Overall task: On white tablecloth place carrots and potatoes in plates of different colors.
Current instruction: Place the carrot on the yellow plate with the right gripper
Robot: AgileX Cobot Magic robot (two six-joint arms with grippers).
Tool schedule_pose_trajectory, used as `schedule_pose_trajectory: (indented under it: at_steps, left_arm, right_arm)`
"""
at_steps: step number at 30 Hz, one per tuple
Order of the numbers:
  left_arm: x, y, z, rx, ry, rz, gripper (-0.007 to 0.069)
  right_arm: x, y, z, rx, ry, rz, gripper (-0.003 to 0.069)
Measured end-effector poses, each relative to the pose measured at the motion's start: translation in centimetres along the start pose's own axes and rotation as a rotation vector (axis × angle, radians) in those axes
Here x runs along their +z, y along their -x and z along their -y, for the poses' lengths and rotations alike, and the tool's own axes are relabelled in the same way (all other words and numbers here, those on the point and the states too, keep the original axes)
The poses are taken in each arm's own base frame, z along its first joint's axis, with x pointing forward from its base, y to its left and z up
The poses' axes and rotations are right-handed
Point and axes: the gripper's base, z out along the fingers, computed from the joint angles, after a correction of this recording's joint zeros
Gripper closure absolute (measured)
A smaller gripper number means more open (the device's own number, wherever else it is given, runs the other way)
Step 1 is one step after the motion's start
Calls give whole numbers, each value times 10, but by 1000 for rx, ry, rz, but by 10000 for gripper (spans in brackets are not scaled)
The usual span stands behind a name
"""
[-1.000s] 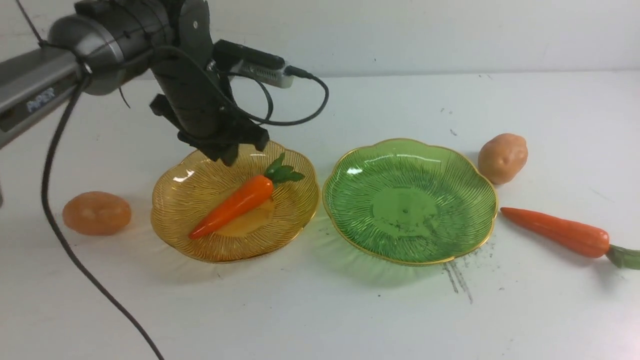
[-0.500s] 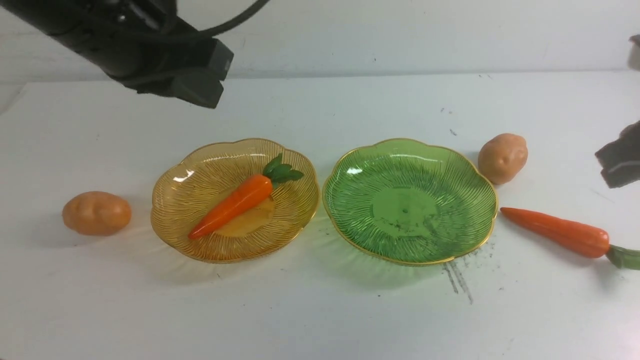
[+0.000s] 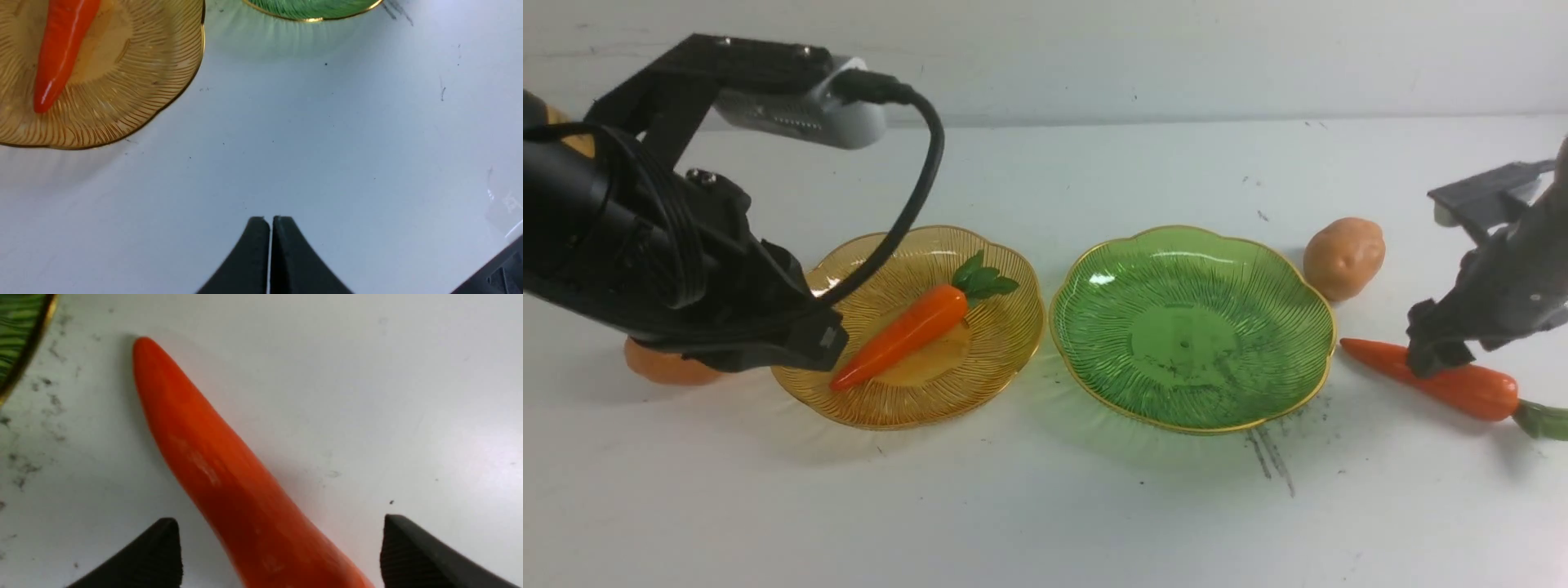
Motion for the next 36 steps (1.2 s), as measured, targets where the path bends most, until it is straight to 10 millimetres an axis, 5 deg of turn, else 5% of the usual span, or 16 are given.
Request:
schedule_pose_trajectory:
  at_steps: [4,8,11,13,16,22,23,24,25,28,29,31,36]
  left_arm:
    - [0,0,0,0,4,8,628]
    - [2,1,-1,-2,8,19,628]
    - [2,1,-1,-2,8,20,628]
    - [2,1,-1,-2,8,20,628]
    - [2,1,-1,-3,8,20,628]
    - [2,1,-2,-2,12,19,628]
    - [2,0,-3,3,22,16,628]
    - [2,0,-3,3,24,16,628]
    - [2,0,-4,9,37,13,628]
    - [2,1,-5,11,47,25,628]
    - [2,1,-5,12,48,26,628]
    - [2,2,-5,13,52,32,628]
    - [2,2,-5,12,53,31,628]
  right_arm:
    - [13,-3,-1,8,15,-44,13]
    - [17,-5,-1,9,21,-63,77]
    - [15,-8,-2,5,34,-116,349]
    - [9,-7,0,17,33,-167,367]
    - [-6,-3,3,91,17,-217,354]
    - [-89,21,-5,270,43,-13,354]
    - [-118,29,-25,278,128,79,354]
    - [-123,30,-28,277,137,98,354]
    - [-144,42,-58,247,240,194,354]
    - [-150,64,-114,175,389,270,354]
    - [-151,65,-118,169,398,276,354]
    - [-135,83,-170,99,489,279,354]
    - [-87,118,-239,103,592,296,354]
